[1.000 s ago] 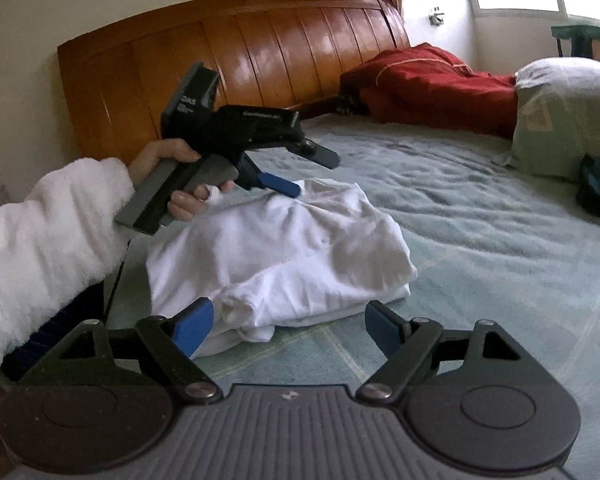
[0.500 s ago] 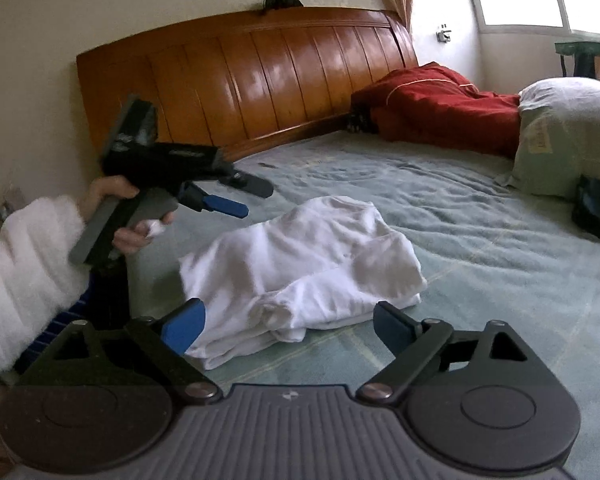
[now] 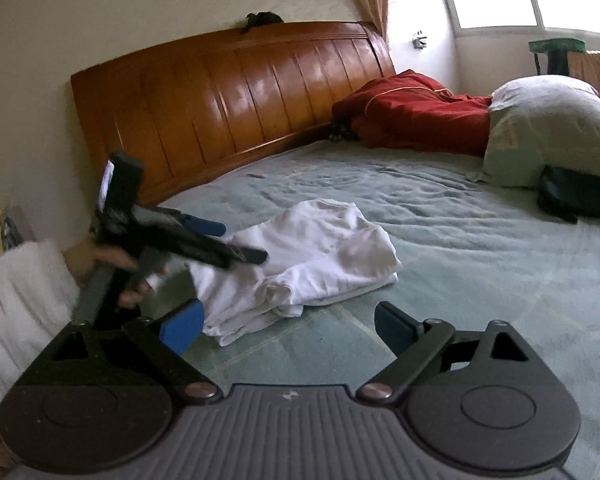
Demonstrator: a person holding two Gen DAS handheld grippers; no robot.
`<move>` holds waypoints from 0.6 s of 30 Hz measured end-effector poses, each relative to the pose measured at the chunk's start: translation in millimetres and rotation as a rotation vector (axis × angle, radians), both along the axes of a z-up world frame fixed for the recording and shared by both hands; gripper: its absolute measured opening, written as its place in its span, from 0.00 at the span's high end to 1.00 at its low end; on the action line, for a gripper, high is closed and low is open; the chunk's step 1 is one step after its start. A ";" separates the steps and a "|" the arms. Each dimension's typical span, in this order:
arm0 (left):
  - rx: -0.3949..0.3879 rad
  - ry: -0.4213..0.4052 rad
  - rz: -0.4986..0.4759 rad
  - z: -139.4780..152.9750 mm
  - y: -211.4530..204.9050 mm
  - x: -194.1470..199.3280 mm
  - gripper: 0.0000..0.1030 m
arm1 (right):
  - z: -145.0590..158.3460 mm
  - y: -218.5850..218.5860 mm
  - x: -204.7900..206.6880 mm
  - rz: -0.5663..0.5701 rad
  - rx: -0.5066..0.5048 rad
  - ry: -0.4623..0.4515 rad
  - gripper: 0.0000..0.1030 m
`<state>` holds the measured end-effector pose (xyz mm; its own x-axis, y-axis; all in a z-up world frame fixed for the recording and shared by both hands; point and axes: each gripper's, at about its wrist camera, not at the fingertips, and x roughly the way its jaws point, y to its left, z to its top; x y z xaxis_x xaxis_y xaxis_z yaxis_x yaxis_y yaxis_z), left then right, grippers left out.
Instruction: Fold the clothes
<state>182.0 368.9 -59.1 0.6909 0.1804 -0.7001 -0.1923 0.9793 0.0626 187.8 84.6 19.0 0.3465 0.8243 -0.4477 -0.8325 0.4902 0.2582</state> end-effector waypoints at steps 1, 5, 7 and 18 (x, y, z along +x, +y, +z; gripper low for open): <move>0.049 -0.001 -0.008 -0.6 -10.6 -0.4 0.02 | 0.6 -3.1 -1.6 -0.005 0.005 0.002 0.07; 0.091 -0.035 0.000 3.9 -24.9 -12.8 0.03 | 3.4 -10.5 -6.4 -0.011 0.007 -0.002 0.07; 0.074 -0.067 -0.004 8.4 -20.5 -21.1 0.03 | 4.9 -13.7 -7.5 -0.014 0.010 -0.008 0.06; -0.153 -0.040 0.078 12.6 19.3 -45.3 0.02 | 1.2 -20.3 -10.5 -0.015 0.030 0.007 0.04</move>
